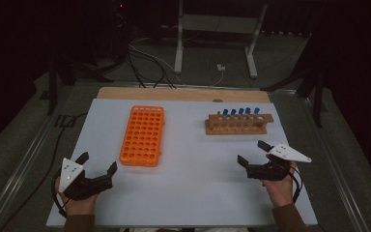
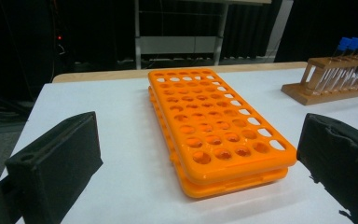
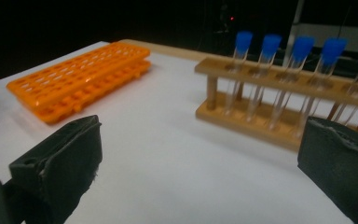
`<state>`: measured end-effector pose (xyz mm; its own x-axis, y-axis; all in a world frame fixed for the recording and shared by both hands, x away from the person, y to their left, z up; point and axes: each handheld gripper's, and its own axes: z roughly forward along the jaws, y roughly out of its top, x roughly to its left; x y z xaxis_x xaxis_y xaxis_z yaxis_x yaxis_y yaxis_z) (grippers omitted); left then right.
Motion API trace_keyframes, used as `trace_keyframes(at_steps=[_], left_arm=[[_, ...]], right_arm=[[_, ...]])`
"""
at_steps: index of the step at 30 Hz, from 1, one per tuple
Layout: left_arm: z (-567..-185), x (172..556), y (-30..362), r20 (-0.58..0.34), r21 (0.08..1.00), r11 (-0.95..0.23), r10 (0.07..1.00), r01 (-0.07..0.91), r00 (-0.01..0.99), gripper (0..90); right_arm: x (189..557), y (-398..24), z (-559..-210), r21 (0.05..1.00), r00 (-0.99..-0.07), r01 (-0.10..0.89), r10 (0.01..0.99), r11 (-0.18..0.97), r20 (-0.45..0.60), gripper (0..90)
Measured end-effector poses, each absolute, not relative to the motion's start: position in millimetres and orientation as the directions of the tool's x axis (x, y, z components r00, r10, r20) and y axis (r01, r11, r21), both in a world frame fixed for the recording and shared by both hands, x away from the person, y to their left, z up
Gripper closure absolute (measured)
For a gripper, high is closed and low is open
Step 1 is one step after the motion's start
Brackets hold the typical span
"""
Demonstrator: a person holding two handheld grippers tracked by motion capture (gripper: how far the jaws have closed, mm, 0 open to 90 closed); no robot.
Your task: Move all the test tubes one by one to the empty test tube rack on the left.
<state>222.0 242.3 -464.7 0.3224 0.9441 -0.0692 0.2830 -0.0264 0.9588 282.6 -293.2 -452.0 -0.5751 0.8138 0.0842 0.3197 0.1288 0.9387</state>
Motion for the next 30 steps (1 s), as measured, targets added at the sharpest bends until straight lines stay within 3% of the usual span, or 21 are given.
trace_keyframes(at_steps=[15,25,30], left_arm=[[-466,223,240,-0.083,0.958,-0.017,0.94,0.285,0.332,0.5],[-467,222,241,-0.106,0.958,0.007,0.938,0.287,0.329,0.6],[-467,223,241,-0.109,0.957,0.009,0.937,0.29,0.33,0.5]], right_arm=[[329,-296,-435,0.947,-0.545,0.301,0.835,0.115,0.072,0.0],[367,-309,-431,0.939,-0.457,0.337,0.884,0.07,0.097,0.0],[388,-324,-437,0.927,-0.375,0.372,0.921,0.049,0.101,9.9]])
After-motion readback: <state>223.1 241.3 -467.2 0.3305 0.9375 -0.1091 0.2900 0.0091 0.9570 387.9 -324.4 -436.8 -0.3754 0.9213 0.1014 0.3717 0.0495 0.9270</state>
